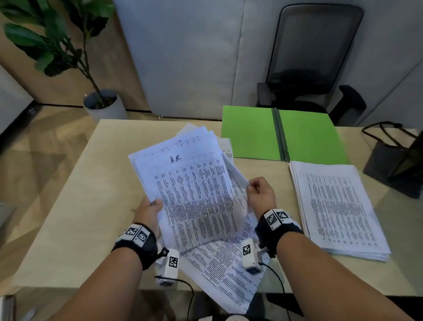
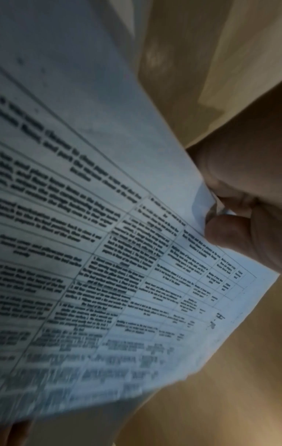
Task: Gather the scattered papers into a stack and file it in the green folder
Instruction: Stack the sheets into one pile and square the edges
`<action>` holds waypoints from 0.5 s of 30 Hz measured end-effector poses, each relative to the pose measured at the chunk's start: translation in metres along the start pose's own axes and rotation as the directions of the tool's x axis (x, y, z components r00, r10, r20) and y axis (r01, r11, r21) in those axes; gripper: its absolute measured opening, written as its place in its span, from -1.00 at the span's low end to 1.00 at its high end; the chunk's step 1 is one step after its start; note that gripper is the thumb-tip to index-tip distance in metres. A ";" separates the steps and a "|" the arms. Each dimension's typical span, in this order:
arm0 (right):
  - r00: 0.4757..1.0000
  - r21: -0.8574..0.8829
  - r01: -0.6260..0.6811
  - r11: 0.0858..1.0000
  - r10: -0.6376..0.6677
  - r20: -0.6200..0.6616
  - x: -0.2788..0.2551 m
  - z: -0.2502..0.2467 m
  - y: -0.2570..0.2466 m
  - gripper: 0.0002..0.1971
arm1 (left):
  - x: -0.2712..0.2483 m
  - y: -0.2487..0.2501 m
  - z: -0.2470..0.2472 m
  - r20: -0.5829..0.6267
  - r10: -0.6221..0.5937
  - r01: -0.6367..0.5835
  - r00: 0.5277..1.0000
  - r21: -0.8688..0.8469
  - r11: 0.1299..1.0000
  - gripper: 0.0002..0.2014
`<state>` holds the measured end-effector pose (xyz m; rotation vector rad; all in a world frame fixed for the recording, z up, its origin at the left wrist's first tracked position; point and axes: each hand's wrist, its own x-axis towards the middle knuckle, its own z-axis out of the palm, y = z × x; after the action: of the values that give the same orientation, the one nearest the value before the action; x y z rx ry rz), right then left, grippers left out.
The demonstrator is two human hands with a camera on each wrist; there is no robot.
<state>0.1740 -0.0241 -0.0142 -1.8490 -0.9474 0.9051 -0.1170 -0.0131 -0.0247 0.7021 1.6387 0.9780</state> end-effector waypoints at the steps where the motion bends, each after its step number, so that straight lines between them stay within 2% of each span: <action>1: 0.999 0.081 -0.019 0.997 0.016 0.039 -0.001 0.001 -0.004 -0.80 | -0.006 0.007 0.006 0.033 0.018 -0.016 0.999 -0.043 0.999 -0.85; 3: 0.993 0.177 -0.027 0.984 0.006 0.117 -0.006 0.000 -0.014 -0.77 | -0.015 0.020 0.016 0.078 0.051 -0.045 0.996 -0.083 0.996 -0.87; 5: 0.976 0.230 0.002 0.973 -0.053 0.212 -0.013 -0.007 -0.028 -0.75 | -0.022 0.034 0.025 0.029 0.133 -0.132 0.991 -0.032 0.991 -0.88; 8: 0.925 0.327 0.056 0.943 -0.172 0.338 -0.017 -0.018 -0.051 -0.75 | -0.030 0.060 0.035 -0.051 0.313 -0.310 0.948 0.063 0.949 -0.63; 10: 0.912 0.366 0.142 0.920 -0.265 0.313 -0.017 -0.020 -0.069 -0.78 | -0.036 0.075 0.040 -0.053 0.404 -0.402 0.913 0.044 0.914 -0.49; 12: 0.917 0.402 0.217 0.889 -0.327 0.228 -0.017 -0.020 -0.084 -0.61 | -0.040 0.086 0.045 -0.051 0.477 -0.478 0.877 -0.007 0.878 -0.48; 15: 0.908 0.445 0.292 0.847 -0.391 0.148 -0.019 -0.020 -0.095 -0.50 | -0.050 0.092 0.046 -0.011 0.480 -0.478 0.877 -0.104 0.872 -0.51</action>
<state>0.1586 -0.0143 0.0835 -1.1805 -1.0905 1.0179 -0.0618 0.0026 0.0740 1.0722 1.4113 1.3966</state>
